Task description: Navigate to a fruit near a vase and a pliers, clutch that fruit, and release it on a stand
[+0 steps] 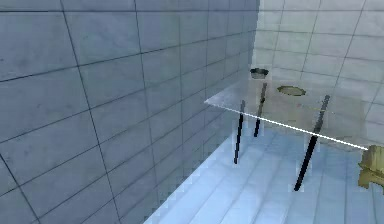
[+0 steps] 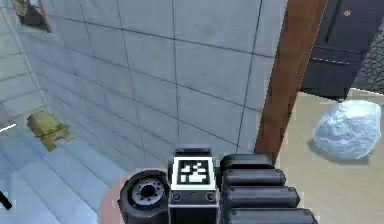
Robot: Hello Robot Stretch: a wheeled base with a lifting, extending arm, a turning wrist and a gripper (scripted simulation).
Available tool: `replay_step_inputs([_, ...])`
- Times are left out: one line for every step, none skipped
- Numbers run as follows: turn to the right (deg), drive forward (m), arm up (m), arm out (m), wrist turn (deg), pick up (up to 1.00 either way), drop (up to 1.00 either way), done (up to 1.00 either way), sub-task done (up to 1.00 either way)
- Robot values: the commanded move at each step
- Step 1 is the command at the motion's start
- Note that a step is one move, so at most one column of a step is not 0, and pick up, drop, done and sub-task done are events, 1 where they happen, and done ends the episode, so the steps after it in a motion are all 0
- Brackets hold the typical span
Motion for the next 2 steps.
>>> replay_step_inputs([0.0, 0.40, 0.00, 0.00, 0.0, 0.00, 0.00, 0.00, 0.00])
replay_step_inputs([24.0, 0.00, 0.00, 0.00, 0.0, 0.00, 0.00, 0.00, 0.00])
